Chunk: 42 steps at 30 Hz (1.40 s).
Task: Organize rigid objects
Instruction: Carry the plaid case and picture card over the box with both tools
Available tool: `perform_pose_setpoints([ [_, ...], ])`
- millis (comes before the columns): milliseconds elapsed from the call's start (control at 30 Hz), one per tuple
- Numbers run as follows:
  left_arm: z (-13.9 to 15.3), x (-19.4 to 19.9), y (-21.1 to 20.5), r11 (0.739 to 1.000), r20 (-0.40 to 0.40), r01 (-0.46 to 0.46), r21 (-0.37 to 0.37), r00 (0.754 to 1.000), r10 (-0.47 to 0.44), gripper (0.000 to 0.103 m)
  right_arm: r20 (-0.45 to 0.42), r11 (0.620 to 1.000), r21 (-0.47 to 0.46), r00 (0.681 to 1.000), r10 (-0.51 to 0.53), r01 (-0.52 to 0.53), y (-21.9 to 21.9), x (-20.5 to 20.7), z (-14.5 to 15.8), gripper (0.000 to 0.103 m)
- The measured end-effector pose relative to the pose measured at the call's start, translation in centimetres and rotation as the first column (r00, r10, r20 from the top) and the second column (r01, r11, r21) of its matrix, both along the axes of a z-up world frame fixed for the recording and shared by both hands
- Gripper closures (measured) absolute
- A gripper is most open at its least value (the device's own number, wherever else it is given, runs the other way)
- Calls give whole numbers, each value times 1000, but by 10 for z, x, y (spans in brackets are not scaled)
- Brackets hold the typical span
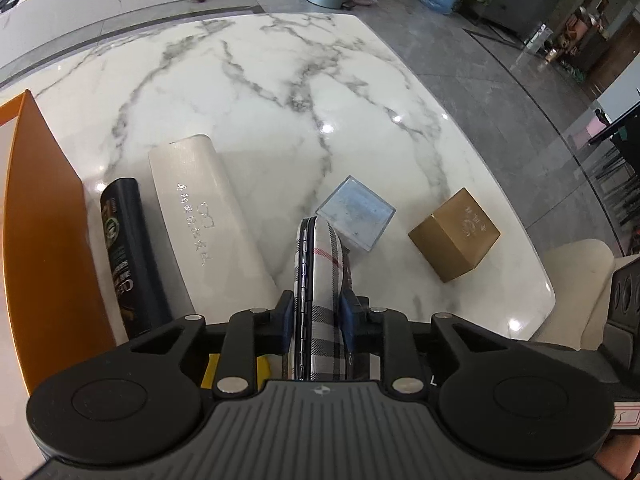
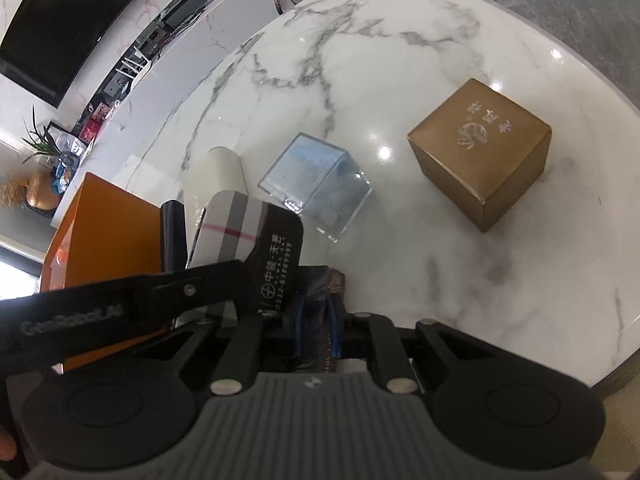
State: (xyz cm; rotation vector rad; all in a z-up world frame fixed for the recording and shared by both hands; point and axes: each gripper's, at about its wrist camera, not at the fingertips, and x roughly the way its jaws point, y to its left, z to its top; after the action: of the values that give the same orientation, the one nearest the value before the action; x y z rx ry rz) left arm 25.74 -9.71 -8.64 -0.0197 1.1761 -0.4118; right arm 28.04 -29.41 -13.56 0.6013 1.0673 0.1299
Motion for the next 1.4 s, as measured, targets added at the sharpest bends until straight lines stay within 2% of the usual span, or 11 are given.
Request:
perform_pose_setpoints([
  [33,3,-2,1,1000,14,-15,17,1000,15,78,0,1000,5,1000,0,0,-1,0,0,88],
  [100,13,-7,1,998,74,1,59,997,-6,82,3,1000,30,1000,-2,2,-3,-1,-1,69],
  [233,19,-16,3,982,110,50,183,991,-71,83,9,1000,28,1000,-6,5,-3,-2,1,61],
  [333,25,-19,16,989,133,20,147,990,-40,83,10,998,-50,999,36,-35,8,-1,5,49],
  [500,42,-20,28,994,166,-3,111,986,-16,83,0,986,-141,996,89,-88,27,2,10,41],
  [733,61,-27,50,999,189,-24,39,982,16,83,-60,972,-222,996,70,-82,58,14,5,38],
  [900,82,-31,78,999,218,-32,-16,975,35,83,-59,894,-425,990,129,-142,93,16,5,37],
  [1033,97,-34,110,999,224,-28,-27,974,33,83,-55,892,-428,989,135,-145,91,15,5,39],
  [1167,101,-35,142,998,246,3,57,969,-17,83,-52,912,-393,993,107,-119,80,14,11,40],
  [1267,97,-36,164,991,235,46,128,969,-75,83,1,897,-422,989,148,-134,84,9,29,41],
  [1400,85,-40,177,950,233,137,281,951,-206,83,82,893,-407,965,247,-194,97,4,72,41],
])
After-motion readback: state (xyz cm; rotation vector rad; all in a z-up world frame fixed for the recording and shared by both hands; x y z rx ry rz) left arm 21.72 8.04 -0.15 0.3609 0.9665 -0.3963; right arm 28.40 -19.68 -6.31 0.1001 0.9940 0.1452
